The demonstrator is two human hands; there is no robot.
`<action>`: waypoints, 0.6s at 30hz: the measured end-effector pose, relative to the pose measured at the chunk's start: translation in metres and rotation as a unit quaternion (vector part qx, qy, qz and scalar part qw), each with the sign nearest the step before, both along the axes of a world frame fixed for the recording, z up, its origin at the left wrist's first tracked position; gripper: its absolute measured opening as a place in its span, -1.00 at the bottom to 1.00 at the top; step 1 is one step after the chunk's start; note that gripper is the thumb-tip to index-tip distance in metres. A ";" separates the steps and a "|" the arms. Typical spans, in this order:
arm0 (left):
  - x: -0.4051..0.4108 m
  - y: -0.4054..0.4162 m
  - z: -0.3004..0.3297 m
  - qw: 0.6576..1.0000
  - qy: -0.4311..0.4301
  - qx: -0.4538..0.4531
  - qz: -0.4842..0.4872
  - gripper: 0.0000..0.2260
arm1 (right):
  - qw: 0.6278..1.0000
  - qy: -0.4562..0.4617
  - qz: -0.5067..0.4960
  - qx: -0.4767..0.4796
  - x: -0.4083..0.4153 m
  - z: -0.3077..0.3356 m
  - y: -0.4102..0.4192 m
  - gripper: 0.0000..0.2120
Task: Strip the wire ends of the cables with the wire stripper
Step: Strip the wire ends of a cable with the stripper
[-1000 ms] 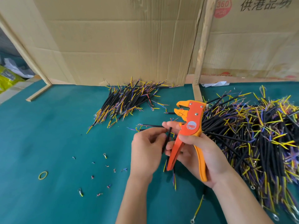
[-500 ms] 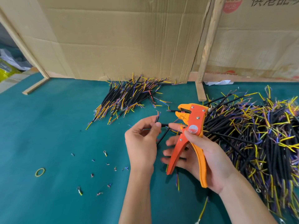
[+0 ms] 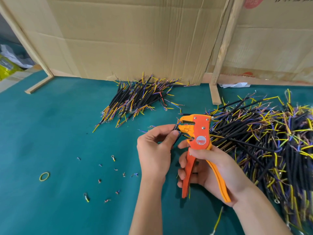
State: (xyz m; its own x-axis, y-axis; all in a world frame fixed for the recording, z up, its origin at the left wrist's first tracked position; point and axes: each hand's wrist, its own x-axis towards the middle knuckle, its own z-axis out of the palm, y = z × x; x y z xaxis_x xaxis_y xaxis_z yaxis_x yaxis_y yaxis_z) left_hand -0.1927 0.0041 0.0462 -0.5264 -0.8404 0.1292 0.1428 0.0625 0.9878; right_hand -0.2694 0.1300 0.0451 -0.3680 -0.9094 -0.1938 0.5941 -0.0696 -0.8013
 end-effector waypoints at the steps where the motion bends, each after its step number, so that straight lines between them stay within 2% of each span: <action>1: 0.000 0.000 0.000 1.000 0.000 -0.002 0.000 -0.70 | 1.000 0.005 0.002 0.001 0.000 0.000 0.001 -0.61; 9: 0.000 0.001 -0.002 1.000 -0.008 0.005 -0.004 -0.83 | 1.000 0.011 0.020 0.000 -0.003 0.001 0.004 -0.69; 18: 0.000 -0.001 -0.004 1.000 -0.022 -0.020 -0.004 -0.78 | 1.000 0.002 0.013 0.016 0.000 0.005 0.002 -0.72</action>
State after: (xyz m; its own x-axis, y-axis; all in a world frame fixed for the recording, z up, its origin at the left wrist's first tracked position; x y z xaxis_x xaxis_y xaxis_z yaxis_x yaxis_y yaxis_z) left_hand -0.1926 0.0030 0.0423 -0.5395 -0.8303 0.1397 0.1009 0.1010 0.9898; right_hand -0.2698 0.1324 0.0499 -0.3454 -0.9118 -0.2222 0.5929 -0.0284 -0.8048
